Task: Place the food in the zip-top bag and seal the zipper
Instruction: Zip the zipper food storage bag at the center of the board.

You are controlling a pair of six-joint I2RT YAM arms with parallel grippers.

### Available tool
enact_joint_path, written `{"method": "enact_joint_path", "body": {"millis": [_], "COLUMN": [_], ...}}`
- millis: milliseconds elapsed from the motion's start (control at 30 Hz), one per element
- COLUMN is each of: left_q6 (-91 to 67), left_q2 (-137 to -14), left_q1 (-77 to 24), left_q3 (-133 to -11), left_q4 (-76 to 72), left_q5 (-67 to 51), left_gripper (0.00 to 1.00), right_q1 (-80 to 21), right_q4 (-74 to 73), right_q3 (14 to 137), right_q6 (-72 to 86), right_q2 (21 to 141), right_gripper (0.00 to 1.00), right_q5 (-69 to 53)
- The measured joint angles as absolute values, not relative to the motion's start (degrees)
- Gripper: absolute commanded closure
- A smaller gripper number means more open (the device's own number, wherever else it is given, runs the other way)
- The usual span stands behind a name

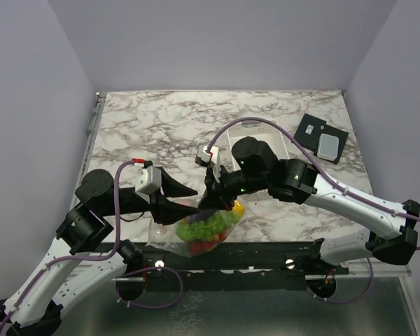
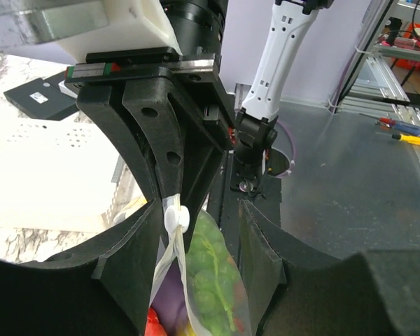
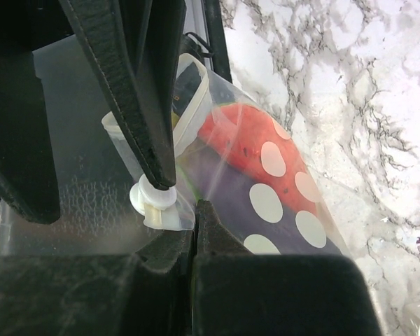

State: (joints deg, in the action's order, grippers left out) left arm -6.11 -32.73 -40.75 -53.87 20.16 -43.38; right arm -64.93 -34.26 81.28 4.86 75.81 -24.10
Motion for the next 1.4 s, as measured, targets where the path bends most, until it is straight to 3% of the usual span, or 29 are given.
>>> {"method": "enact_joint_path", "body": {"millis": [633,967,1100,1233,1400], "left_q6": [-6.0,-5.4,-5.1,-4.8,-4.8], "left_q2": [-32.8,-32.8,-32.8,-32.8,-32.8], "left_q1": [-40.8,-40.8,-40.8,-40.8,-40.8], "left_q3": [-50.8,-50.7,-50.7,-50.6,-50.6], "left_q4": [19.8,19.8,19.8,19.9,19.9], "left_q5": [-38.1,-37.6,-37.5,-37.5,-37.5], "left_gripper": [0.61,0.86,1.00,1.00,1.00], "right_q1": [-64.9,-64.9,-64.9,-64.9,-64.9], "right_q4": [-34.4,-34.4,-34.4,-34.4,-34.4], "right_q3": [81.5,81.5,81.5,81.5,81.5], "right_q6": [8.0,8.1,8.2,8.3,8.5], "right_q2": [77.3,77.3,77.3,77.3,77.3], "right_gripper": [0.99,0.99,0.99,0.99,0.91], "right_q5": [-23.2,-22.8,-22.7,-22.7,-22.6]}}
